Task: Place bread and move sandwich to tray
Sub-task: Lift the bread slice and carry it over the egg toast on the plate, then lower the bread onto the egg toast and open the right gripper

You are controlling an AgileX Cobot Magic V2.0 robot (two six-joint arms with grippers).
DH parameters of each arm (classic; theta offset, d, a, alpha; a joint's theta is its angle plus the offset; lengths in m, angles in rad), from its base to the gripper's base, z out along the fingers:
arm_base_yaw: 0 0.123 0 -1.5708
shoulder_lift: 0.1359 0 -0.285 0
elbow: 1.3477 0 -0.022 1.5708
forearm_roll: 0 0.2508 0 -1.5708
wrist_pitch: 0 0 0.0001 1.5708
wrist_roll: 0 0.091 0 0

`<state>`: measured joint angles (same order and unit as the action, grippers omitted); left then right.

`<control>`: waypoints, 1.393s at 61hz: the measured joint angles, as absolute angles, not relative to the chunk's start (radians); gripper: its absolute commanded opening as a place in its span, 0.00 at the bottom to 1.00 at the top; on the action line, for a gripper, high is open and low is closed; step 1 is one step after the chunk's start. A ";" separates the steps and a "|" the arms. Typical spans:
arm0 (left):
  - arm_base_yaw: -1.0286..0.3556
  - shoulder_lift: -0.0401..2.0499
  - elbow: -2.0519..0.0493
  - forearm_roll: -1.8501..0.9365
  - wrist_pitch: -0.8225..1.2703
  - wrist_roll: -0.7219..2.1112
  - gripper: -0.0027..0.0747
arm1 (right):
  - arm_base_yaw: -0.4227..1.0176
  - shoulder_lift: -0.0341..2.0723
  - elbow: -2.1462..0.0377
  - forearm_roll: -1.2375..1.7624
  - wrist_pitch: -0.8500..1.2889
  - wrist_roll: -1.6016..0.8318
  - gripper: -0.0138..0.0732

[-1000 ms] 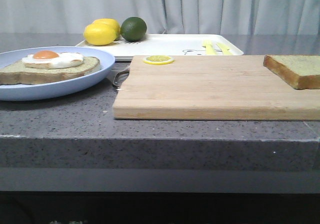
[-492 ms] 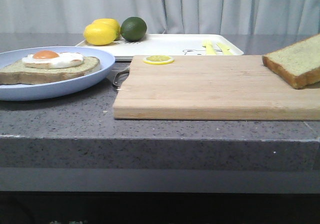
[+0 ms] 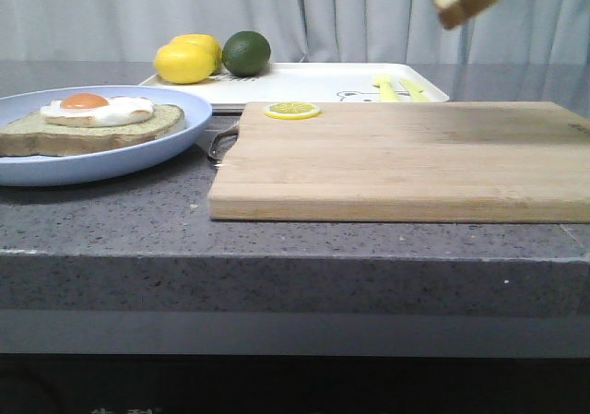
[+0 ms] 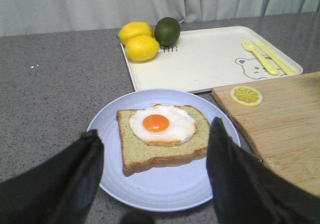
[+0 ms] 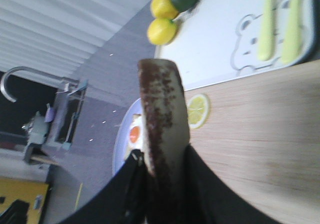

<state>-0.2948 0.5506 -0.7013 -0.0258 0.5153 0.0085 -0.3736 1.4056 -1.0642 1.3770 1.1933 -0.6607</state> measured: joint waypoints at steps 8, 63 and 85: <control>-0.295 0.551 -0.701 -0.026 0.515 0.009 0.60 | -0.211 1.406 -1.065 1.431 1.185 -0.661 0.37; -0.295 0.551 -0.701 -0.024 0.515 0.009 0.60 | 0.534 1.821 -1.336 1.778 0.615 -0.744 0.37; -0.295 0.551 -0.701 -0.024 0.515 0.009 0.60 | 0.622 1.944 -1.479 1.795 0.367 -0.548 0.37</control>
<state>-0.2948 0.5506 -0.7013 -0.0237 0.5153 0.0085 0.6222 1.9439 -1.4791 1.7946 0.3672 -0.5483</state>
